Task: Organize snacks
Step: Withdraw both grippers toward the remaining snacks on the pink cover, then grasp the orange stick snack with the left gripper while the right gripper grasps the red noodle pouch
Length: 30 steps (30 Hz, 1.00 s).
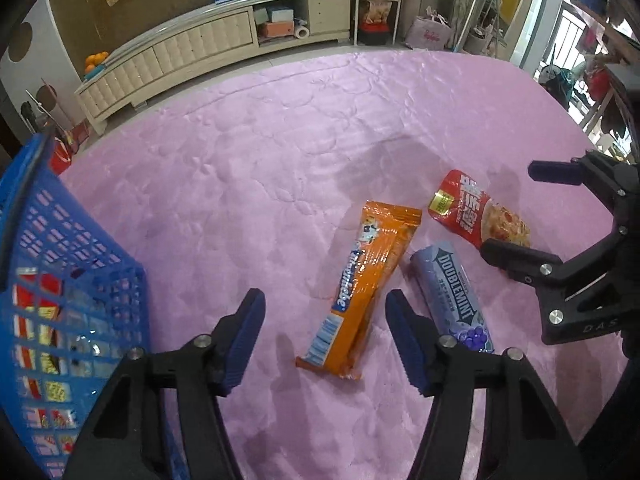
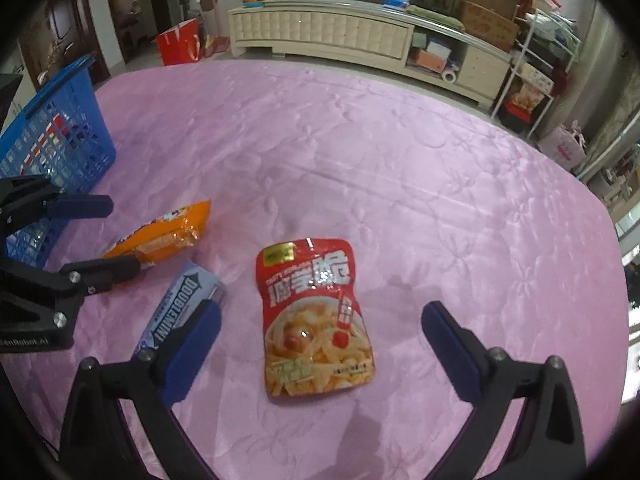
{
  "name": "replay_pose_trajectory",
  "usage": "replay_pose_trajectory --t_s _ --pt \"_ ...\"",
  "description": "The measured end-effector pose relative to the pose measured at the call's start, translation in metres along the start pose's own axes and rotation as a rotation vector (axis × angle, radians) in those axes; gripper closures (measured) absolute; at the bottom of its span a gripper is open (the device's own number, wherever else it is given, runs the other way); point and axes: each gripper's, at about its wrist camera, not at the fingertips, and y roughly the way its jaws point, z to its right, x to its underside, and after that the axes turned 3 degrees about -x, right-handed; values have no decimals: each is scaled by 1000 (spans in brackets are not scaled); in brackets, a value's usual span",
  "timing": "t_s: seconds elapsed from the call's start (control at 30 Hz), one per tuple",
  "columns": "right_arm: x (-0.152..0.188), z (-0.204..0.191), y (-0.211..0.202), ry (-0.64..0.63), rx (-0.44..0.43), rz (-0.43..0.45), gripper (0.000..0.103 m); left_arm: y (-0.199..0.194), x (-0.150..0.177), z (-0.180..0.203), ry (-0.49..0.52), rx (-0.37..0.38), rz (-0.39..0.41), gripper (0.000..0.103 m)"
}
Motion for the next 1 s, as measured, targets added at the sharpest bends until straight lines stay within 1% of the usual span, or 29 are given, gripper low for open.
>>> replay_pose_trajectory --t_s 0.03,0.17,0.2,0.3,0.37,0.43,0.47,0.53,0.57,0.6,0.67,0.8,0.93,1.0 --pt "0 -1 3 -8 -1 -4 8 3 0 2 8 0 -4 43" --pt "3 -8 15 -44 -19 -36 23 13 -2 10 43 0 -19 43" --pt "4 -9 14 -47 -26 -26 23 14 -2 12 46 -1 -21 44" --pt "6 -10 14 -53 -33 -16 23 20 -2 14 41 7 -28 55" --pt "9 -6 13 -36 -59 -6 23 21 -1 13 26 37 -33 69" --pt "10 -5 13 -34 -58 5 23 20 -1 14 24 41 -36 78" --pt "9 -5 13 -24 -56 4 24 21 -2 15 27 44 -38 80" --pt "8 -6 13 -19 -50 -3 28 21 -2 16 33 43 -46 82" --pt "7 -7 12 -27 -54 -1 38 20 -1 15 31 49 -50 82" --pt "8 -10 10 -36 -55 3 51 20 -1 17 26 54 -52 82" --pt "6 -14 8 -46 -54 2 69 17 2 16 13 58 -51 83" --pt "6 -17 8 -50 -41 14 75 6 10 17 -2 61 -31 83" --pt "9 -15 -6 8 -94 24 75 -10 15 18 -8 73 0 83" --pt "12 -19 -19 10 -69 41 75 -20 17 17 -10 79 17 83"
